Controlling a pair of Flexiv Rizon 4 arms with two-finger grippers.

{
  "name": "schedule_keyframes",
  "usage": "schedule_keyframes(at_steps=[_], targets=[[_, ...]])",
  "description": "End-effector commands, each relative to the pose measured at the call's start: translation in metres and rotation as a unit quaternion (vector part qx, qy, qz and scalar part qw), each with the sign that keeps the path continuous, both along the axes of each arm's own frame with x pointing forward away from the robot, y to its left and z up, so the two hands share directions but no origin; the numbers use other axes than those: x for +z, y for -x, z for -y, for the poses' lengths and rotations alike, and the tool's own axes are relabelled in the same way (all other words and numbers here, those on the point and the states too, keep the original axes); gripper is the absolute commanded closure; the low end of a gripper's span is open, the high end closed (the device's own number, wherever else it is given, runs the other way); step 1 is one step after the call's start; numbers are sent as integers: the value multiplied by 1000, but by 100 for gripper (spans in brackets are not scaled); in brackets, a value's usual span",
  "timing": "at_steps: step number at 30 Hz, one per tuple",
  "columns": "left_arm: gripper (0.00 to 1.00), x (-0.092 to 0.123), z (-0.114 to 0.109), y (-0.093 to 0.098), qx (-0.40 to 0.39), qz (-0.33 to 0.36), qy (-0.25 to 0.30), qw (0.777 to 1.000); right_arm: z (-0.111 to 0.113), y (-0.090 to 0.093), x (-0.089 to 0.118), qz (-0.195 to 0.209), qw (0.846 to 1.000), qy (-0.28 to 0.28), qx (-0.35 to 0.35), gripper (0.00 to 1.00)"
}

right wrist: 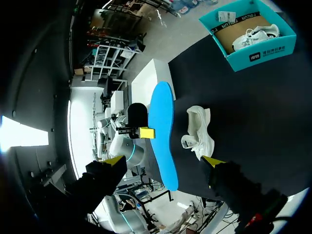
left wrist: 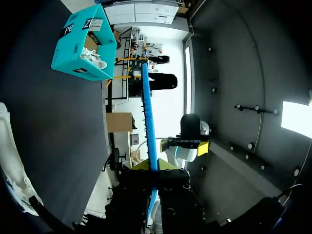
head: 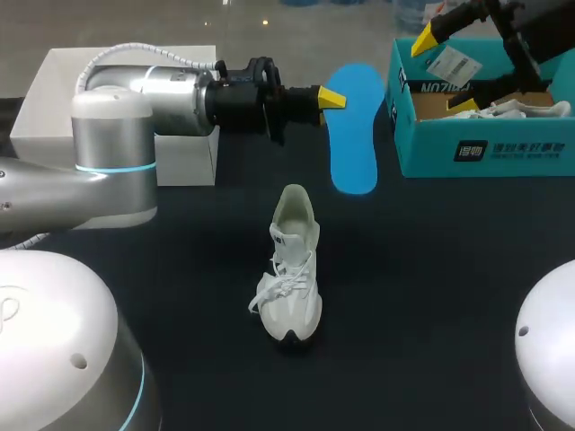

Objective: Take the shoe out of the shoebox, open the shoe tongue, remove and reinsert the insole, then place the shoe into the shoebox

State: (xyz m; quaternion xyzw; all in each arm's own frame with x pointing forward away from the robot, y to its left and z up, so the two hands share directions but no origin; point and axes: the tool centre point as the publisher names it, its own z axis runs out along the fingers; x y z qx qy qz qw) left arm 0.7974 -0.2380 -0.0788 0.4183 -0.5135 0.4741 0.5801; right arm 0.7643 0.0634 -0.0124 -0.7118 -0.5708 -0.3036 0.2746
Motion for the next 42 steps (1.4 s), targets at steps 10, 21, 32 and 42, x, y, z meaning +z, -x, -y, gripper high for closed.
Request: schedule_keyframes(at_steps=[10,21,32,42], targets=[[100,-4,1,0,-8,-11,5,1000,-35,-29,16,-94,919,381,40,0],[100,-3,1,-1,-6,-5,-1,1000,-68,-45,15,-116,842,524,56,0],[100,-3,-3,-6,-2,-8,-2,1000,-72,-35,28,-92,822,560,49,0],[100,-5,-3,-5,-2,-13,-3,1000,-79,-36,40,-68,834,545,49,0]])
